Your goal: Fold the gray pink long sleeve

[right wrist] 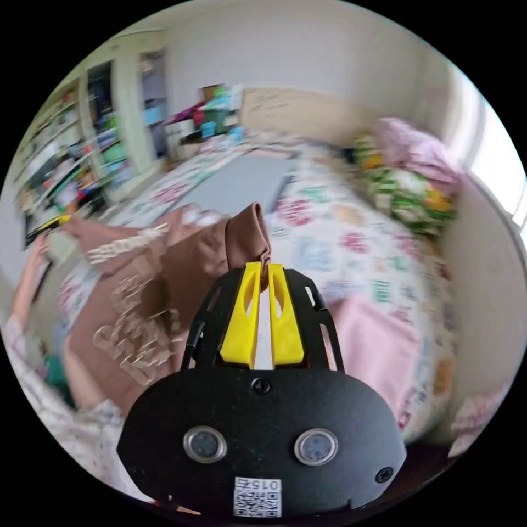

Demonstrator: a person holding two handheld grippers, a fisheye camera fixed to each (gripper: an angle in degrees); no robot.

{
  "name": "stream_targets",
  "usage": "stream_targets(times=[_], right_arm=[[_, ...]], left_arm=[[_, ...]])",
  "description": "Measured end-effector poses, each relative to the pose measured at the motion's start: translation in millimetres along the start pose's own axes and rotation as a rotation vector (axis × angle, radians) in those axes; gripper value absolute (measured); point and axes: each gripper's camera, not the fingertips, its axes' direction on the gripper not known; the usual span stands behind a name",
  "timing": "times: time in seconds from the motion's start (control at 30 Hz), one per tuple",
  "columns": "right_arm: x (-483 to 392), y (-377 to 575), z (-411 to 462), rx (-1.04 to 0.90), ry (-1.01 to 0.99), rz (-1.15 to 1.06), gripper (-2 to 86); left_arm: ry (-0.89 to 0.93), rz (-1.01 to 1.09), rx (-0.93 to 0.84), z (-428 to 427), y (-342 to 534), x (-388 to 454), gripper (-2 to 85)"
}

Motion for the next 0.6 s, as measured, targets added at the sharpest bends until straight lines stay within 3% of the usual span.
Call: stream_targets(times=[0.07,0.1,0.17,0.27,0.47,0.6], right_arm=[[57.9,-24.2,14.1,-0.018,0.136,0.195,3.8],[81.6,-29.8,24.4,-0.041,0.123,0.281,5.7],[86.8,-32.0,36.0,-0.027,0.024,0.274,7.2],[41.5,-35.5,64.4,-0.066,-0.067,0.083,7.4],[-99.5,-74.0,125.7,-0.156,-0.458,-0.191,3.5],[-190.4,-108.2,178.9,-0.256,-0.485,-0.321,-0.4]], left_arm=[[-0.12,-0.25,-0.015,14.8,-10.2,-48.0,4.3],[-0.076,-0.394,0.0,18.6,-1.8,-67.9,7.5],[-0.016,-0.457,0.081,17.7,21.0,-67.1,12.3],[-0.091,-0.341,0.075,34.6,48.9,-16.8,12.5],[0.425,0.102,-0.133,151.5,27.4,169.7,7.3],[0.577,0.273,-0.305,259.0,3.1,302.5,1.3]])
